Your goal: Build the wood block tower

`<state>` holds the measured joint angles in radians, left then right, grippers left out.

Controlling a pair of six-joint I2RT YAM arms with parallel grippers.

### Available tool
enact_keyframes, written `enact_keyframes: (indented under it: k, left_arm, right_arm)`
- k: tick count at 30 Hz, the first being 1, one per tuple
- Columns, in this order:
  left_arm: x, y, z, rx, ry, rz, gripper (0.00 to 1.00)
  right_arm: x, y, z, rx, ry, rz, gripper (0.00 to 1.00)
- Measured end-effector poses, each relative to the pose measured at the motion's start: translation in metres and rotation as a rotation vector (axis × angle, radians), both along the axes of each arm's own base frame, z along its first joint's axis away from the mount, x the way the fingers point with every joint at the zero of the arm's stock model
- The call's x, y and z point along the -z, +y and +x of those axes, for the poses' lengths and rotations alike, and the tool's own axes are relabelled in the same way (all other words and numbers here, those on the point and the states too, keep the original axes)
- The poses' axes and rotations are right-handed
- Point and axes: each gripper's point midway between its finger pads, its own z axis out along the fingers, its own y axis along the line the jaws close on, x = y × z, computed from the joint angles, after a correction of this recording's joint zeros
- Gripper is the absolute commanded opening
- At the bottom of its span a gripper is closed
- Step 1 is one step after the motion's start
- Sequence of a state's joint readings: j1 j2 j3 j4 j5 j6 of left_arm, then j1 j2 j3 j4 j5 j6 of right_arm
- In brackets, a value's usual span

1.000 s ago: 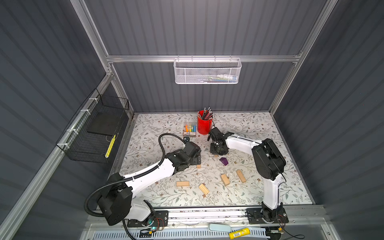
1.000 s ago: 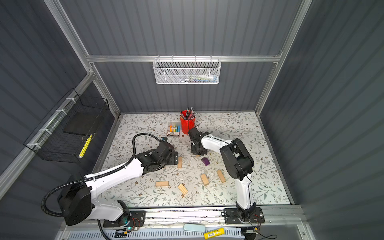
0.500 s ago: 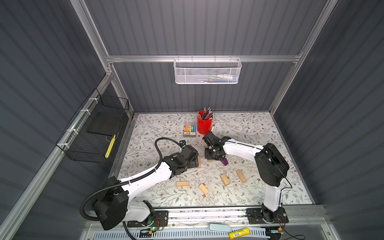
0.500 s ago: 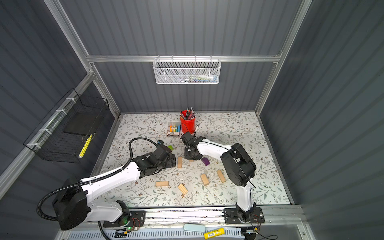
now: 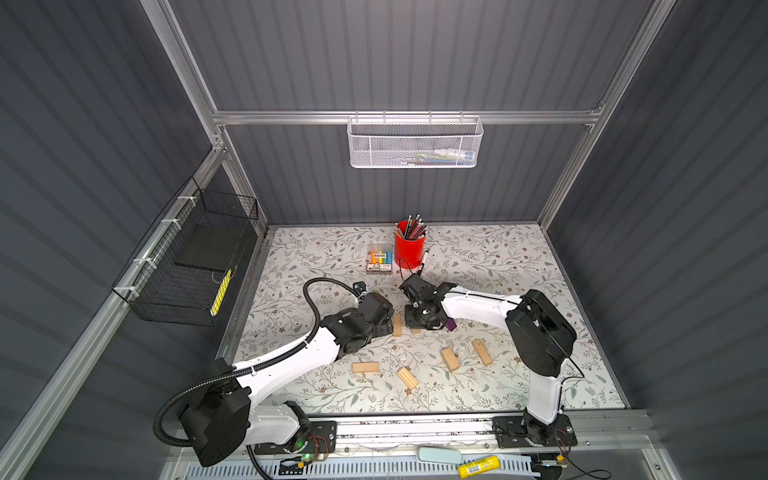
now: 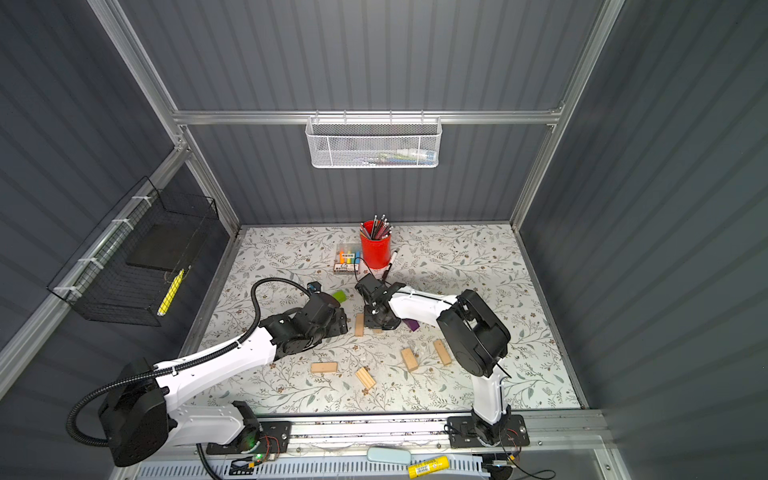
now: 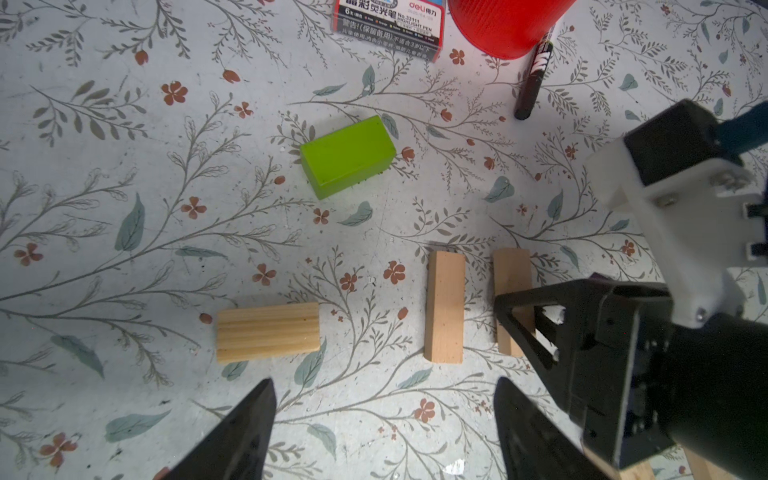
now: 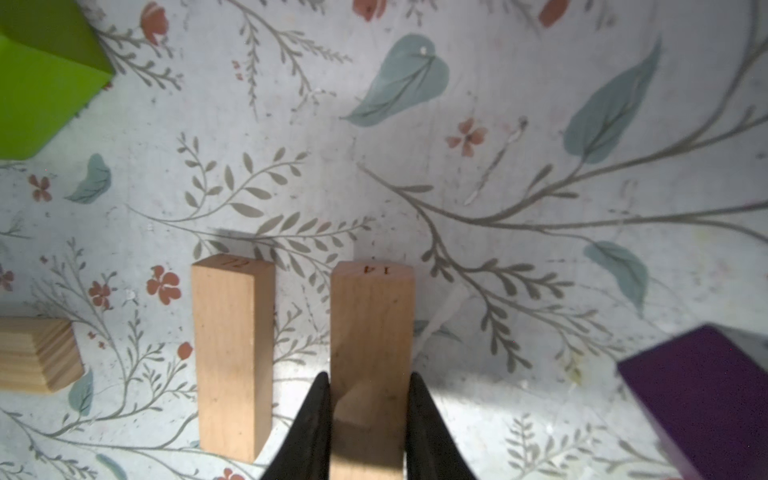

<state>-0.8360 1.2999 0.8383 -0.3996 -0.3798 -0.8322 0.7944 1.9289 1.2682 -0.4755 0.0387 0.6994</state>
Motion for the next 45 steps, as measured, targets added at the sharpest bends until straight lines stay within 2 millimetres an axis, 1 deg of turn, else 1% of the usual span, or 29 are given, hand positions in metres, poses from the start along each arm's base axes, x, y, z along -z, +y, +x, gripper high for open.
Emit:
enact_keyframes:
  k: [8,9,13,17,20,25,29,33,39,45]
  left_arm:
    - [0.002,0.006,0.001,-0.023,0.001,0.009,0.81]
    - [0.003,0.006,0.0,-0.023,0.003,0.011,0.81]
    - [0.004,0.007,0.0,-0.024,0.006,0.015,0.81]
    - [0.004,0.007,0.0,-0.024,0.006,0.014,0.81]
    - [0.004,0.007,0.0,-0.024,0.006,0.014,0.81]
    - [0.004,0.008,0.0,-0.025,0.007,0.014,0.81]
    - [0.004,0.008,0.001,-0.028,0.008,0.012,0.81]
    - [0.004,0.007,0.001,-0.026,0.01,0.001,0.81]
    - [0.006,0.007,0.001,-0.023,0.019,-0.006,0.81]
    - [0.006,0.007,0.002,-0.025,0.024,-0.013,0.81]
  right_arm:
    - [0.005,0.011,-0.007,-0.021,0.018,0.024,0.19]
    - [0.005,0.013,-0.007,-0.021,0.018,0.03,0.2]
    - [0.005,0.017,-0.007,-0.015,0.021,0.05,0.32]
    - [0.006,0.017,-0.008,-0.009,0.025,0.055,0.37]
    - [0.004,0.017,-0.008,-0.007,0.023,0.058,0.39]
    - [-0.005,0.011,-0.012,0.0,0.021,0.085,0.38]
    - [-0.012,0.005,-0.013,0.022,0.033,0.133,0.35]
    - [-0.009,0.003,-0.01,0.036,0.047,0.164,0.31]
    - [-0.01,0.009,-0.01,0.029,0.056,0.197,0.25]
    - [-0.002,0.009,-0.011,0.032,0.075,0.198,0.24]
